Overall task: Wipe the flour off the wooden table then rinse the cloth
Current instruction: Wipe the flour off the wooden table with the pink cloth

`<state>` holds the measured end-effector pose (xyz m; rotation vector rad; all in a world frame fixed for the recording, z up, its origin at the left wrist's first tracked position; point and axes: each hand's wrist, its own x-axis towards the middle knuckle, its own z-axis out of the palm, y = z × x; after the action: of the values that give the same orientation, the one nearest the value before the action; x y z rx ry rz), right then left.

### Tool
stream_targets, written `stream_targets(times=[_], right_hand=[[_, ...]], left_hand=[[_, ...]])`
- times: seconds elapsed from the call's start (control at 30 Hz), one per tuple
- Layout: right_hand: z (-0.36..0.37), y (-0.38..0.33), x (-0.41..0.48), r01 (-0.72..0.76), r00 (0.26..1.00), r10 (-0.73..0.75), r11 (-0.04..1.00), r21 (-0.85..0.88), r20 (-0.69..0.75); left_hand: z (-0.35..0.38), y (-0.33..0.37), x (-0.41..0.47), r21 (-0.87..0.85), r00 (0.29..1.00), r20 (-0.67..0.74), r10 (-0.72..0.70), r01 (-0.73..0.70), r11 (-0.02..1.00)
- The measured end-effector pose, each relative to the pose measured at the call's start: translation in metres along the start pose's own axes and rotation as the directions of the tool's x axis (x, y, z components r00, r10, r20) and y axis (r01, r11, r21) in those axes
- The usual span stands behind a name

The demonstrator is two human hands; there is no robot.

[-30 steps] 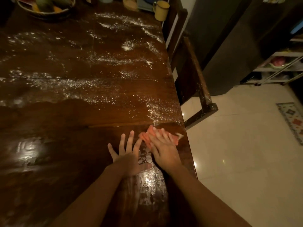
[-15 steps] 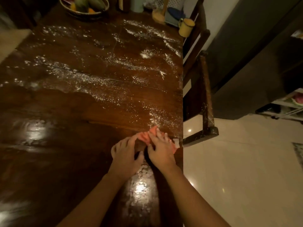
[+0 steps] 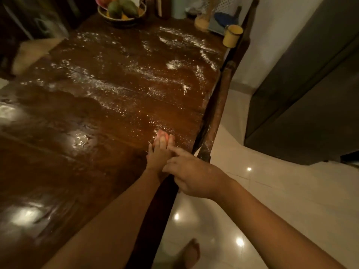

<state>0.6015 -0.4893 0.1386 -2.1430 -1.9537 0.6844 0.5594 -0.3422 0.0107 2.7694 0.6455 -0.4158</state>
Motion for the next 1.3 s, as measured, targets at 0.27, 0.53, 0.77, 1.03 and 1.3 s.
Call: stream_targets(times=[0.27, 0.53, 0.77, 1.03, 1.3], right_hand=[[-0.037, 0.071, -0.011, -0.186, 0.977, 0.171, 0.976, -0.114, -0.126], [-0.062, 0.139, 0.017, -0.265, 0.953, 0.229, 0.947, -0.18, -0.199], [-0.071, 0.156, 0.033, -0.258, 0.96, 0.185, 0.872, -0.416, -0.209], [-0.118, 0.214, 0.084, -0.312, 0.948, 0.308, 0.846, -0.433, -0.082], [-0.128, 0.218, 0.096, -0.264, 0.951, 0.308, 0.856, -0.445, 0.029]], left_hand=[[0.017, -0.015, -0.06, 0.018, 0.926, 0.045, 0.375, -0.376, 0.927], [0.002, -0.01, -0.006, -0.016, 0.964, 0.065, 0.258, -0.258, 0.966], [-0.01, 0.038, 0.116, -0.195, 0.996, -0.092, -0.023, 0.005, 0.981], [-0.008, -0.014, 0.059, -0.1, 0.851, -0.05, 0.523, -0.525, 0.845], [-0.035, -0.1, 0.073, -0.438, 0.869, -0.3, -0.393, 0.241, 0.866]])
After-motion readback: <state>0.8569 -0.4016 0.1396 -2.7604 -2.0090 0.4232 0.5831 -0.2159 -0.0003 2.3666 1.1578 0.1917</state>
